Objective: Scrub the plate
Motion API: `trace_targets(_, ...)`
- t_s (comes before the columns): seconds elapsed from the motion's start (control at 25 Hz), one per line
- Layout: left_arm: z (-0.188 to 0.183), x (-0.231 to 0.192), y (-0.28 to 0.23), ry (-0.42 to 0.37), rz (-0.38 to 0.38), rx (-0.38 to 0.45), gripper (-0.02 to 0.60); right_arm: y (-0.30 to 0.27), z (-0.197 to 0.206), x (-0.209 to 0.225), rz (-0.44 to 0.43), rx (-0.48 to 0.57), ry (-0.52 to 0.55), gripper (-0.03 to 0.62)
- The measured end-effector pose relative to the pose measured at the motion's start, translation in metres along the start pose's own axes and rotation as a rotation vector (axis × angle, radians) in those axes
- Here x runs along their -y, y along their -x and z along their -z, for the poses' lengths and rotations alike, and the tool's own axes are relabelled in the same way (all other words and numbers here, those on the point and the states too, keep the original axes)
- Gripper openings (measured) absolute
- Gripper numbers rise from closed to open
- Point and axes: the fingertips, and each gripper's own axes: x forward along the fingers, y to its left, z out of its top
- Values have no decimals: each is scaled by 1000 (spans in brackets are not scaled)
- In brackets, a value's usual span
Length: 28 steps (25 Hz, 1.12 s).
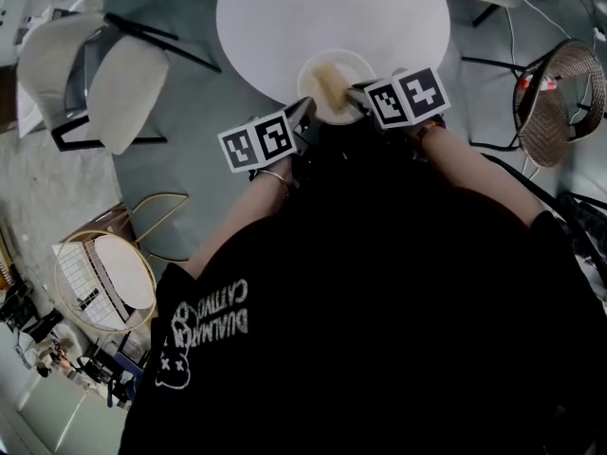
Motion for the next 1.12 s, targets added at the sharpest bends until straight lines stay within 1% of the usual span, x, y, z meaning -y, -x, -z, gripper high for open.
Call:
trace_targets(0.08, -1, 2, -1, 7, 7, 1, 0, 4, -3, 7, 31, 20, -8, 41)
trace_targets(0.16, -2, 3, -2, 20, 10, 6, 0, 8, -6, 8, 33, 38, -22, 41)
trace_targets(0.2, -3, 3, -2, 27, 10, 9, 0, 9, -8, 3, 8, 46, -29, 41)
trace_targets(0.32, -6, 2, -4, 35, 4, 12, 0, 9, -13, -26, -138, 54, -26, 41)
trace_targets(0.36, -7, 1, -5, 38, -1, 12, 0, 7, -12, -33, -169, 41, -15, 41)
trace_targets(0.4, -7, 0, -5, 42, -8, 11, 0, 5, -9, -36, -178, 21, 1, 41)
trace_targets(0.52, -6, -2, -5, 50, -18, 12, 0, 1, 3, -29, -131, -41, 50, 41)
trace_targets(0.6, -5, -1, -5, 49, -19, 11, 0, 2, 7, -21, -94, -55, 48, 41)
trace_targets(1.0, -6, 2, -3, 48, -28, 22, 0, 19, 3, 31, 67, 4, -80, 41)
trace_targets(1.12, -4, 0, -2, 60, -35, 32, 0, 24, 2, 44, 91, 39, -133, 41)
